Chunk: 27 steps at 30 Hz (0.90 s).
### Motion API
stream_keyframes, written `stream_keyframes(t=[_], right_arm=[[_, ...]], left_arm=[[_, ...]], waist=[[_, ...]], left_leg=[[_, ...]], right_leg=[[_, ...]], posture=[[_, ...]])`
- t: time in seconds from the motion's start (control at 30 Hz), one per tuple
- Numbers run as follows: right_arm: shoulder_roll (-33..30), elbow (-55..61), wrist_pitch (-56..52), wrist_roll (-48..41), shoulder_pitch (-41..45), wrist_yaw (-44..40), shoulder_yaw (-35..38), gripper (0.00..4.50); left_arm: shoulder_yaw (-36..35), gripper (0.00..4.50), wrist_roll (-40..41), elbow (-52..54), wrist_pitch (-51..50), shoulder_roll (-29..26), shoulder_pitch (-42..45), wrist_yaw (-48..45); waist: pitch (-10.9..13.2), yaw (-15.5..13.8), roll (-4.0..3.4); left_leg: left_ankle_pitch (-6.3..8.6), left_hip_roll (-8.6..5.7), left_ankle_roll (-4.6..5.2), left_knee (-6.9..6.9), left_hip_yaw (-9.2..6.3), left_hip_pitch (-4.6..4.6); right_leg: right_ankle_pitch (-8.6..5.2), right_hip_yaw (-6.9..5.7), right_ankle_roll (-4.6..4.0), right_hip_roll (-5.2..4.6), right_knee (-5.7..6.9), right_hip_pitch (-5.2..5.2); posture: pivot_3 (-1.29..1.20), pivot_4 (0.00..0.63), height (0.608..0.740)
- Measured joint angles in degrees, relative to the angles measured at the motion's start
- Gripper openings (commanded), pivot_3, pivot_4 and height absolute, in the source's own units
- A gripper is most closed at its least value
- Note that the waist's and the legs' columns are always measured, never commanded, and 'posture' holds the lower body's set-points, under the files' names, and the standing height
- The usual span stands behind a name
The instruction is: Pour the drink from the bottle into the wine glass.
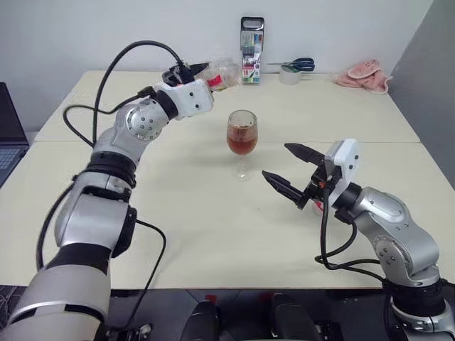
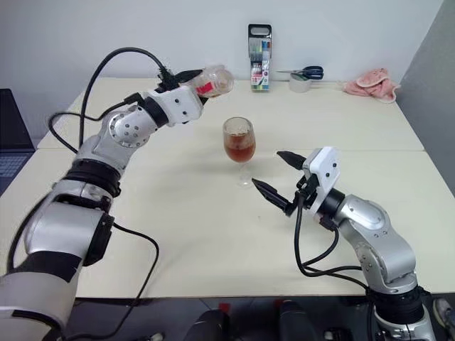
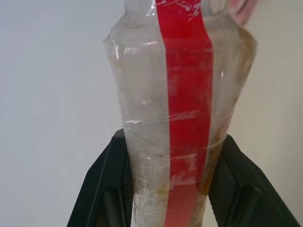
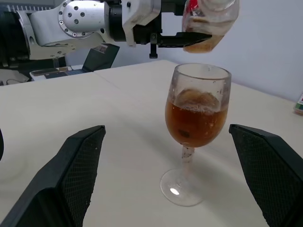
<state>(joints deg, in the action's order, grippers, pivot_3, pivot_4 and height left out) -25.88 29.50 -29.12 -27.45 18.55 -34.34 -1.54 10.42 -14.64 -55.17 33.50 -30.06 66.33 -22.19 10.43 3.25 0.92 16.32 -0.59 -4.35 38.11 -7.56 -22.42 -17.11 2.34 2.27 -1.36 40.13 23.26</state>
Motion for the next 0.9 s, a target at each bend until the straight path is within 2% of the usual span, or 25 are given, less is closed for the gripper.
stream_keyframes(t=[0.1, 0.23, 0.43, 0.63, 0.9], right_arm=[[-0.9, -0.5, 0.2, 1.2, 0.5, -1.2, -1.6, 4.50], [-3.1, -0.8, 0.0, 1.7, 1.4, -3.9, -4.1, 4.50], [-3.7, -1.1, -8.1, 3.4, 10.4, -4.0, -10.5, 4.50], [-0.8, -4.1, -11.5, 3.8, 14.0, -3.8, -12.4, 4.50], [1.0, -5.3, -12.2, 5.9, 16.3, -3.1, -14.0, 4.50]], left_arm=[[-4.6, 1.67, 8.7, 9.2, -9.2, 1.3, -6.3, -5.3], [-11.3, 1.67, 16.0, 20.5, -23.4, -0.3, -16.9, -6.6], [-21.3, 1.67, 26.6, 34.7, -42.1, -0.4, -31.5, -5.0], [-27.3, 1.67, 32.2, 39.4, -47.3, 0.2, -37.8, -3.5], [-27.6, 1.67, 32.4, 38.8, -42.8, 0.3, -42.4, -6.9]], waist=[[0.0, 0.2, -0.01], [0.0, 1.5, -0.02], [0.0, 1.7, 0.03], [-0.1, 0.2, 0.19], [-0.2, -0.1, 0.21]], left_leg=[[0.00, 0.04, 0.00, -0.01, 0.00, 0.02], [0.00, 0.08, 0.00, -0.02, -0.03, 0.11], [0.01, 0.13, 0.02, 0.05, -0.06, 0.37], [0.04, 0.12, 0.07, 0.11, -0.07, 0.37], [0.05, 0.11, 0.09, 0.08, -0.02, 0.41]], right_leg=[[0.00, 0.01, 0.00, 0.01, 0.03, 0.01], [0.00, 0.02, -0.01, 0.05, 0.17, 0.02], [0.00, 0.04, -0.01, 0.05, 0.61, 0.01], [0.00, 0.04, -0.01, -0.02, 0.62, -0.04], [0.00, 0.03, -0.02, -0.01, 0.58, -0.04]], posture=[[0.00, 0.150, 0.740], [0.00, 0.150, 0.740], [0.00, 0.150, 0.740], [0.00, 0.150, 0.740], [0.00, 0.150, 0.740]])
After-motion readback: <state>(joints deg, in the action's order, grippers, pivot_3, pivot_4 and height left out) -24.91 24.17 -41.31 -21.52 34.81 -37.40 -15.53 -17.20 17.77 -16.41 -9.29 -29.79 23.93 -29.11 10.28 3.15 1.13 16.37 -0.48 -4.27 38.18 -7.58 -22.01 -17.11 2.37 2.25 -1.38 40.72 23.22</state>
